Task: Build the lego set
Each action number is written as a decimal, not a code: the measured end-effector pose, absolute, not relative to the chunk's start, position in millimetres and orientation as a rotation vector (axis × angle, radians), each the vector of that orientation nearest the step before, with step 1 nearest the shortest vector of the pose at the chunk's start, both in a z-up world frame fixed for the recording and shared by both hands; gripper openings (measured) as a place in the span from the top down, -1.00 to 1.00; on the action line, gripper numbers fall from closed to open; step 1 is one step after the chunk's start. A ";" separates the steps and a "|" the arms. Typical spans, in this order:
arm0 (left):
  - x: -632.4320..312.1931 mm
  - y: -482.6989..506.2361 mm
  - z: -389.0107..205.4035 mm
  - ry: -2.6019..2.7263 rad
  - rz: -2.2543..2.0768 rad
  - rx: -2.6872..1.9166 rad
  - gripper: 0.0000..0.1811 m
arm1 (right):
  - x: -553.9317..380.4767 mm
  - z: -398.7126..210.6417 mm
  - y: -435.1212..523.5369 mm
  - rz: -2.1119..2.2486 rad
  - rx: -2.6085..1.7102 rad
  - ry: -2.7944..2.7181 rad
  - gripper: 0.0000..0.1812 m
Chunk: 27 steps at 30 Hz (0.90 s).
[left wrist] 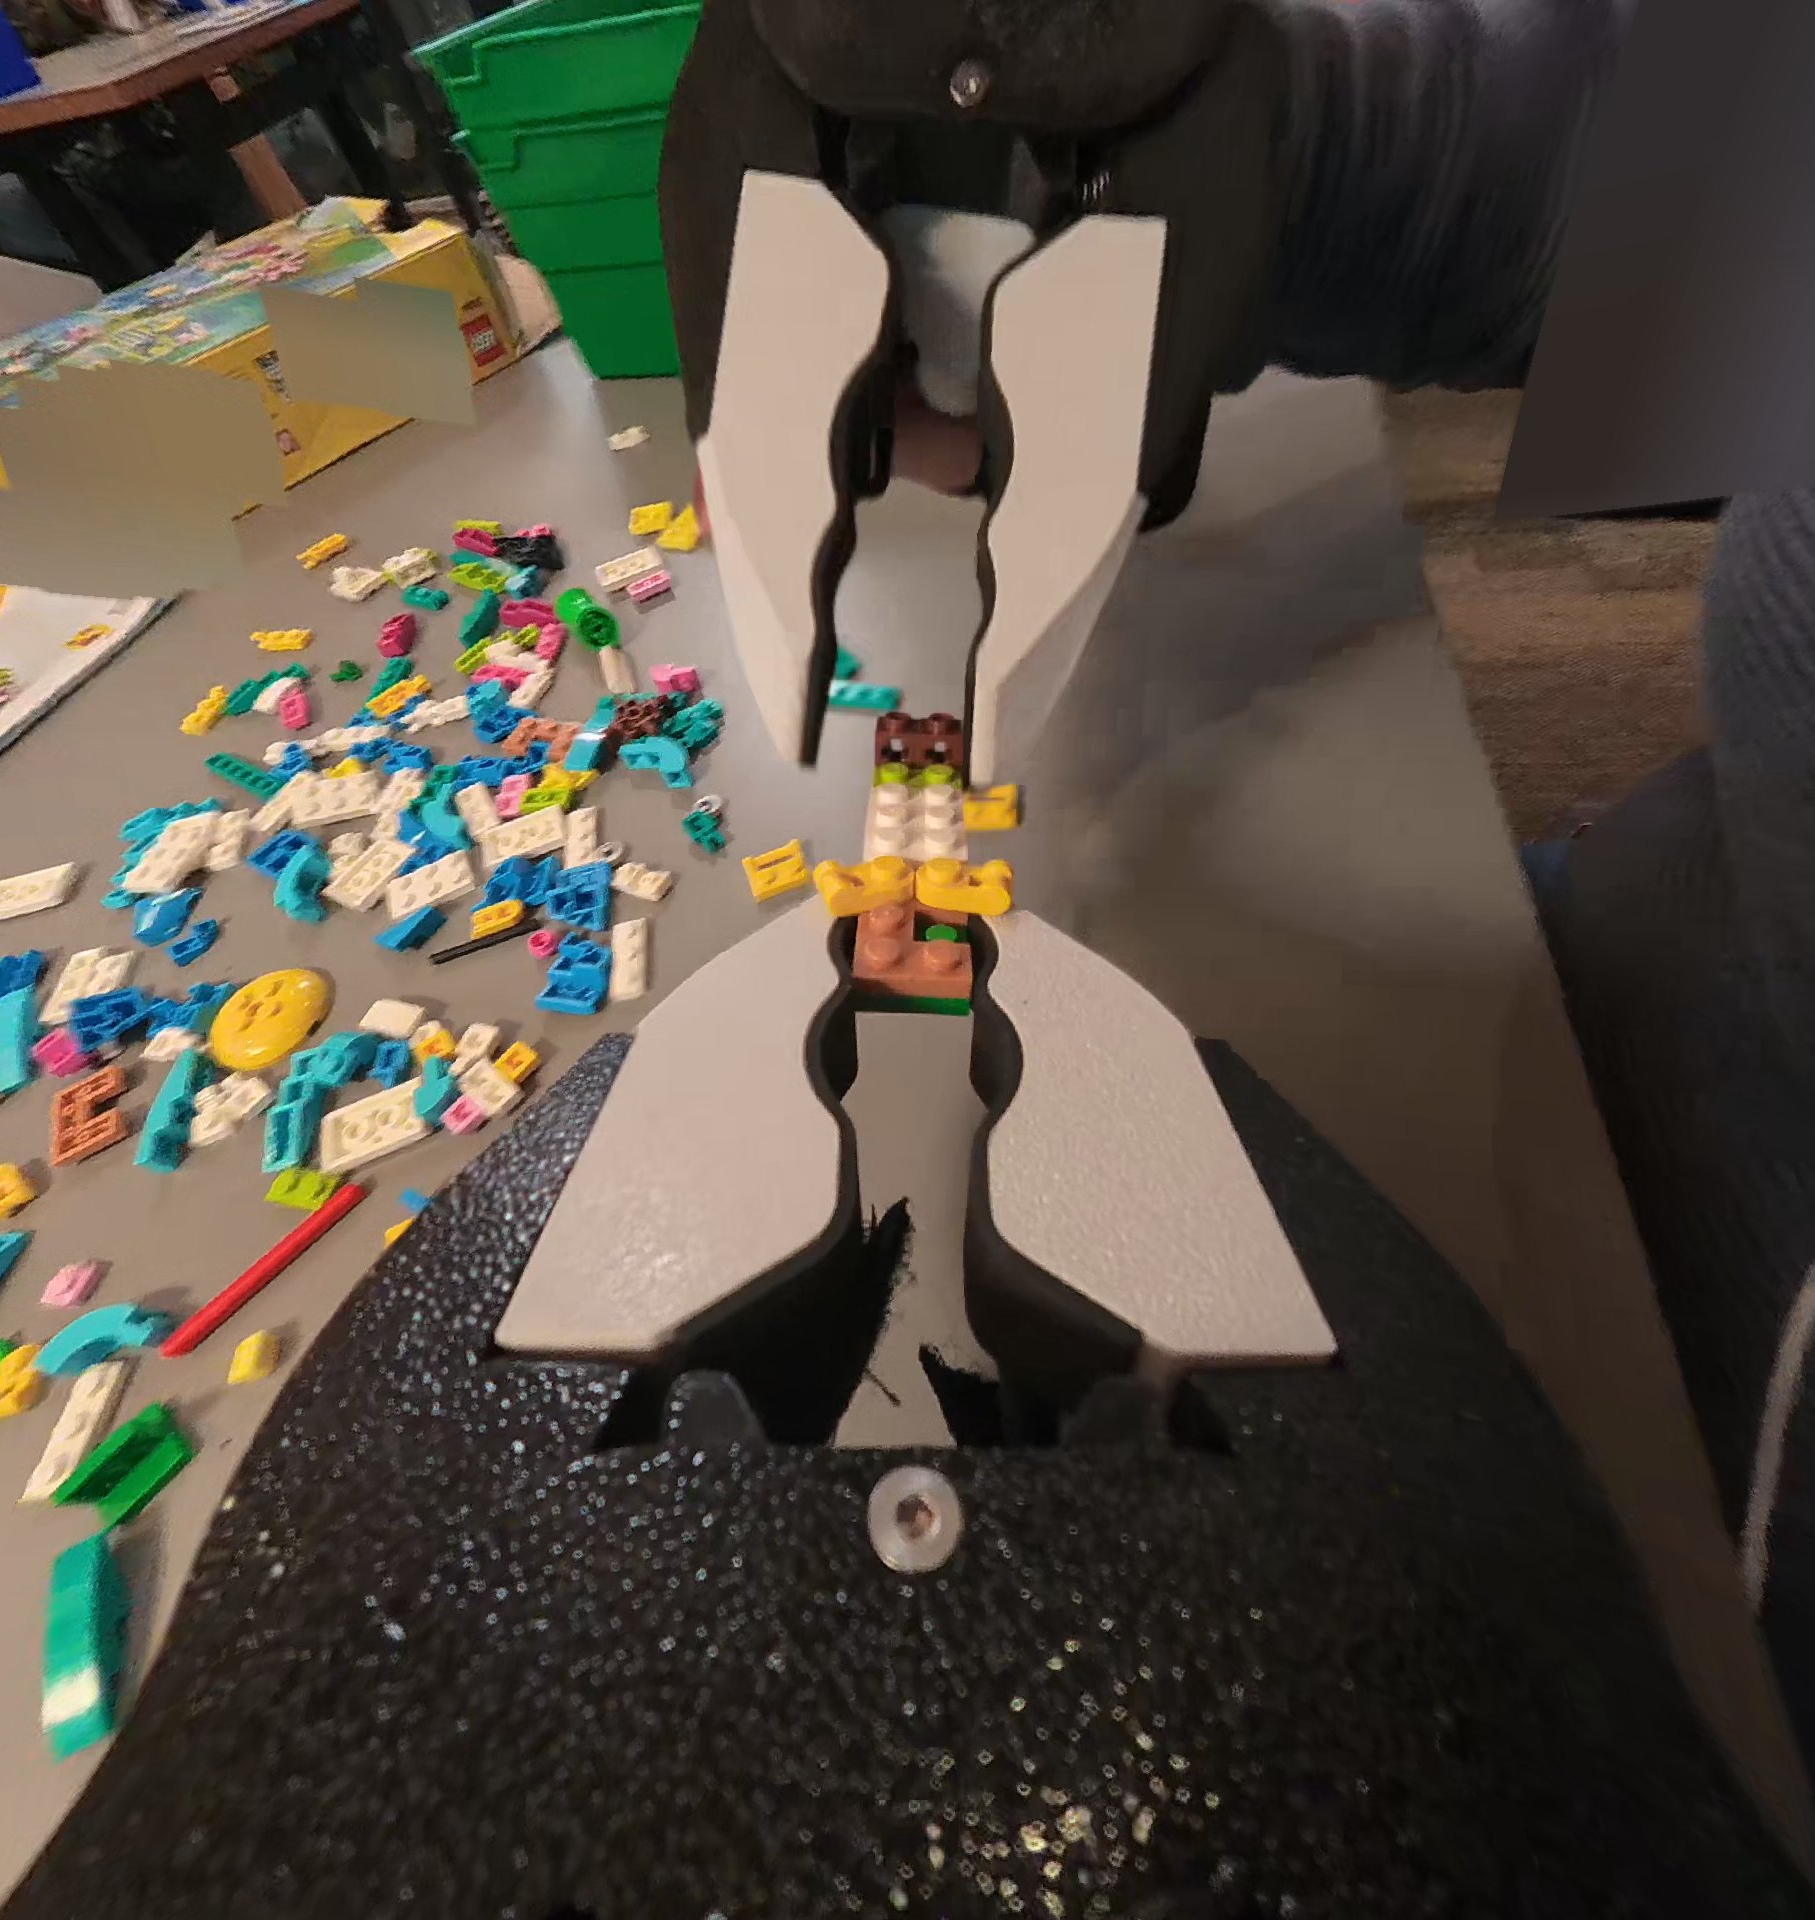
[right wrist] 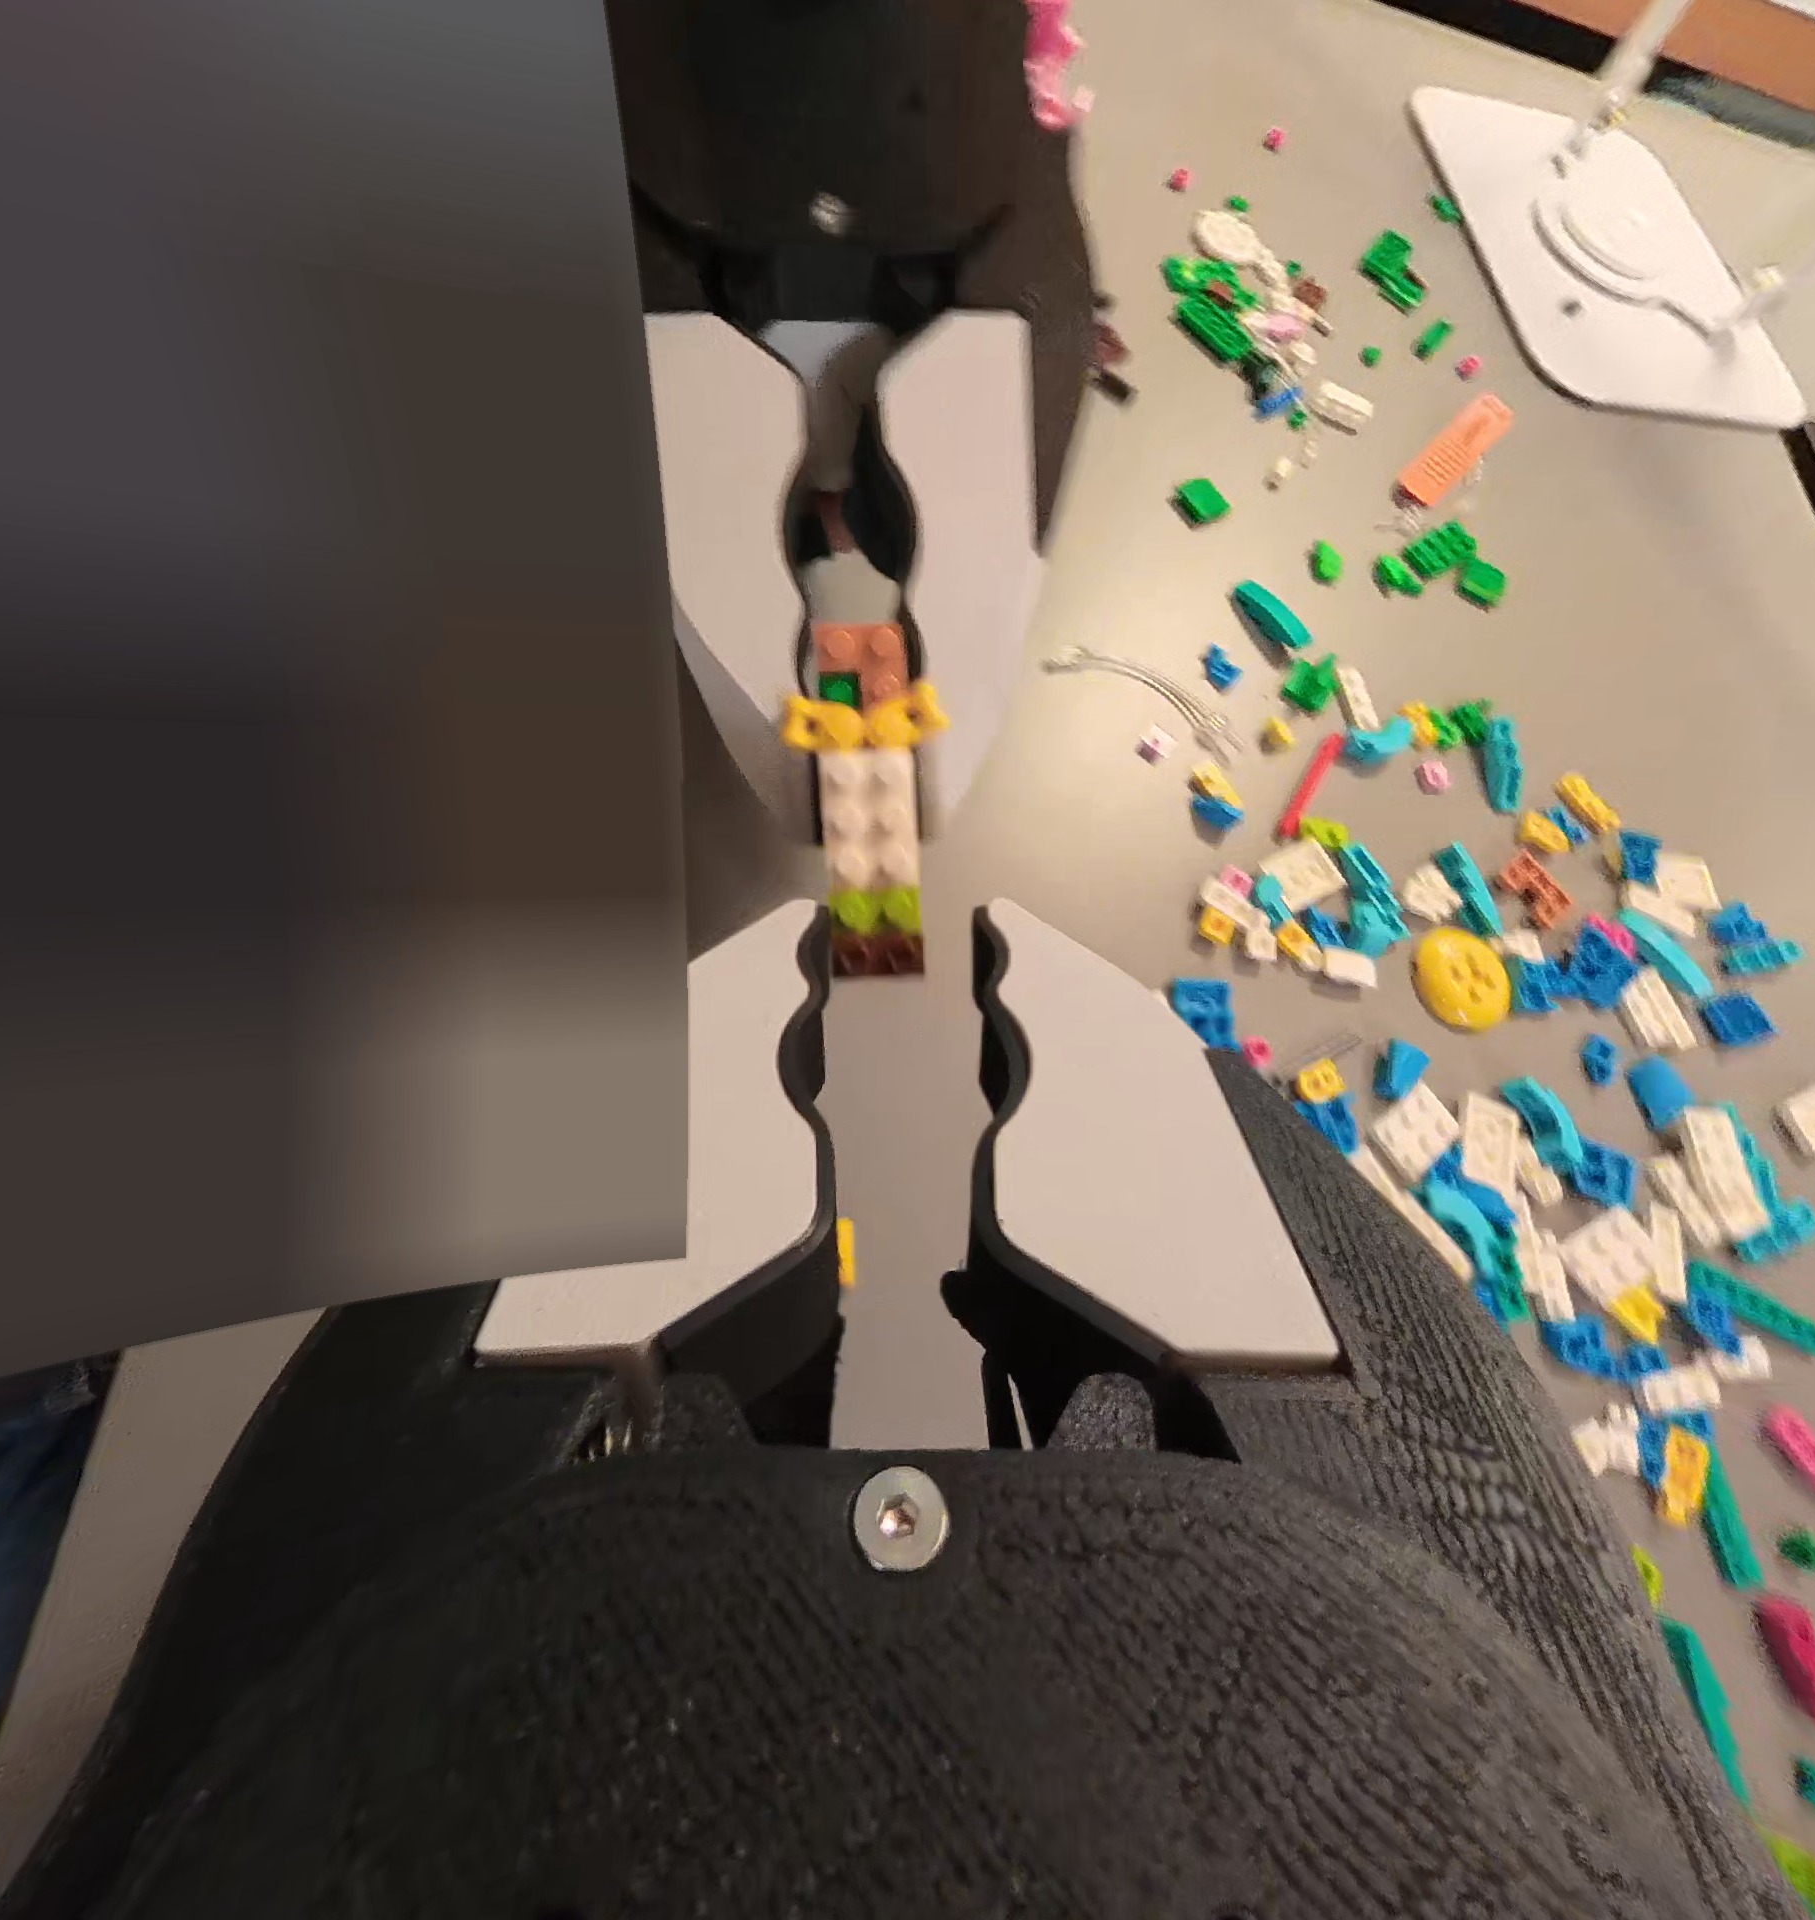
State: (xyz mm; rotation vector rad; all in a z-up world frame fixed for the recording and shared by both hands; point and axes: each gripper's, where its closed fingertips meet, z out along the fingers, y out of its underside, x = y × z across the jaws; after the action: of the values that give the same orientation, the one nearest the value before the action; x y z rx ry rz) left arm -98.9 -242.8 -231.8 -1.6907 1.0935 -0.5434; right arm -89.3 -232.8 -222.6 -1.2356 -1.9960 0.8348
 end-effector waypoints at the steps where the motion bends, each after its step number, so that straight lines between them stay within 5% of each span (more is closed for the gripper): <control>1: -103.7 -239.8 -233.1 1.083 -0.516 -1.700 0.81 | -86.2 -224.1 -223.1 0.848 -1.294 -1.971 0.72; 8: -123.6 -231.6 -250.0 1.086 -0.419 -1.753 0.82 | -64.3 -270.8 -183.3 0.718 -1.700 -1.975 0.72; 27: -122.7 -237.9 -246.6 1.110 -0.439 -1.670 0.81 | -70.6 -286.1 -189.8 0.758 -1.624 -2.199 0.80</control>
State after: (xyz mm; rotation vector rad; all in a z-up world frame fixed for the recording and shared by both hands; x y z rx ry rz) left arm -122.7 -237.9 -246.6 -1.6701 1.1102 -0.4390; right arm -70.6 -189.8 -286.1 -1.6238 -2.1994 0.7579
